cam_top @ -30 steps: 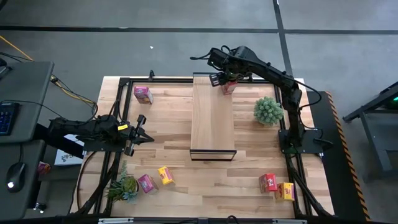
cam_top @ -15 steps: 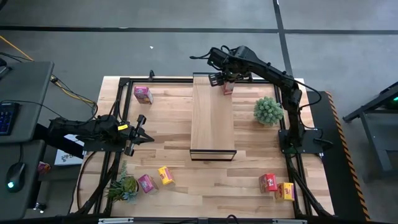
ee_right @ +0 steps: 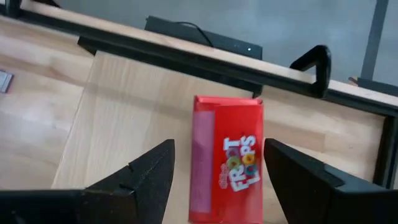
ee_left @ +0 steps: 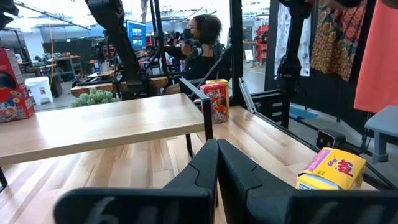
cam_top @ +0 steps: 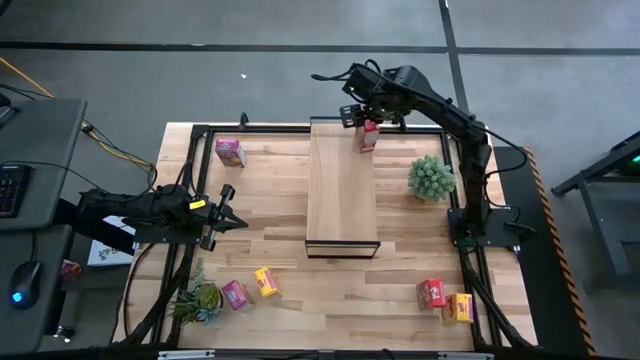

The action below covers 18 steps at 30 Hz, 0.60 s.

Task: Stack cereal on shelf
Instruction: Put the top red cereal box on the shelf

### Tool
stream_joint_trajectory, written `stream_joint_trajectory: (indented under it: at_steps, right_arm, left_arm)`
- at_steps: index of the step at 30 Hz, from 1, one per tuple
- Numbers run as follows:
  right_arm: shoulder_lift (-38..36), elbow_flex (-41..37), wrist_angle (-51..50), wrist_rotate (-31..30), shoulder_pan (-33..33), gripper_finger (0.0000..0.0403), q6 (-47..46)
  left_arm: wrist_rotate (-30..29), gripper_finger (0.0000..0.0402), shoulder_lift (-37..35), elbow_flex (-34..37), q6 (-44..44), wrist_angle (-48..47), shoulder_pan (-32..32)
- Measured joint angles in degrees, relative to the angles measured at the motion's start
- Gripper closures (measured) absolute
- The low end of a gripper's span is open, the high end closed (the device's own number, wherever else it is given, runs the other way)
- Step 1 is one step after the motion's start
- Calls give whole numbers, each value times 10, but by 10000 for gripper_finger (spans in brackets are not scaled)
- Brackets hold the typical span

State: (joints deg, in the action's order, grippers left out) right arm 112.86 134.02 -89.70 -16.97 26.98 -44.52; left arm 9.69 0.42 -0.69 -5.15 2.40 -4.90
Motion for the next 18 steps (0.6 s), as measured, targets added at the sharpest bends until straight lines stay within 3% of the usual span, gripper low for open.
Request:
stream_joint_trajectory:
  at_steps: [12,18]
  right_arm:
    - [-10,1,-3,-27,14,162,61]
    - [-40,2,-3,-89,29,179,104]
  left_arm:
    - [0,401,0,0,0,0,0]
    - [0,401,0,0,0,0,0]
